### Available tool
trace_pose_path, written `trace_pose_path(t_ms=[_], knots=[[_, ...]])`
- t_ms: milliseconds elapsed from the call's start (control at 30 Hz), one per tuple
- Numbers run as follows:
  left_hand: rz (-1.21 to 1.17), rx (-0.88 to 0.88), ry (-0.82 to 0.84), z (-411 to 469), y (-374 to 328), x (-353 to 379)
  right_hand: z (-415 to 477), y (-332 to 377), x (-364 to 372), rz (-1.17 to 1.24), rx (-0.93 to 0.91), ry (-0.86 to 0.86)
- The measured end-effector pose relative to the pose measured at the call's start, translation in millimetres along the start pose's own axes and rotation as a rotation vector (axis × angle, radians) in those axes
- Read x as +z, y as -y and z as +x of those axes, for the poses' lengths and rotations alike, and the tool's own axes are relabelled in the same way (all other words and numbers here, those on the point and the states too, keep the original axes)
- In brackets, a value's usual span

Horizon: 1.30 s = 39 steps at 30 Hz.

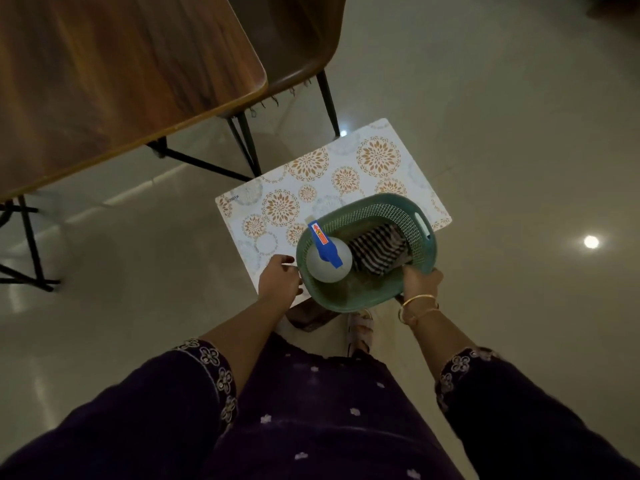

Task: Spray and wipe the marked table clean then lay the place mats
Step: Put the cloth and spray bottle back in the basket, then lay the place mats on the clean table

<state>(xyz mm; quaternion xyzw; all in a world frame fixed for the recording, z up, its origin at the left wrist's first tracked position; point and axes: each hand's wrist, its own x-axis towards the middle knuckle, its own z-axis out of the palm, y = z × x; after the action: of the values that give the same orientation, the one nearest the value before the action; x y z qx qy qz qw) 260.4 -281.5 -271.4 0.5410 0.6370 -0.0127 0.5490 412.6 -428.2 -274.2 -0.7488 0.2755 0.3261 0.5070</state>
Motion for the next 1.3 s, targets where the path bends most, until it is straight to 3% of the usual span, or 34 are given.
trace_pose_path(t_ms=[267,367,433,567,800,1100,1300], knots=[[0.211,0.059,-0.064,61,10,-60,-66,-79,77,0.477,0.124,-0.200],[0.276,-0.015,-0.086,97,10,-80,-72,-82,102,0.618,0.135,-0.243],[0.193,-0.127,-0.047,116,7,-89,-67,-79,107,0.682,0.099,-0.281],[-0.003,-0.369,0.190,125,3,-99,-46,-99,110,0.451,0.032,-0.464],[-0.196,-0.393,0.254,139,5,-85,-40,-95,107,0.365,-0.007,-0.537],[-0.161,-0.110,0.191,120,3,-96,-43,-95,102,0.431,-0.022,-0.515],[-0.021,0.158,0.048,95,-2,-105,-43,-90,99,0.451,0.002,-0.491]])
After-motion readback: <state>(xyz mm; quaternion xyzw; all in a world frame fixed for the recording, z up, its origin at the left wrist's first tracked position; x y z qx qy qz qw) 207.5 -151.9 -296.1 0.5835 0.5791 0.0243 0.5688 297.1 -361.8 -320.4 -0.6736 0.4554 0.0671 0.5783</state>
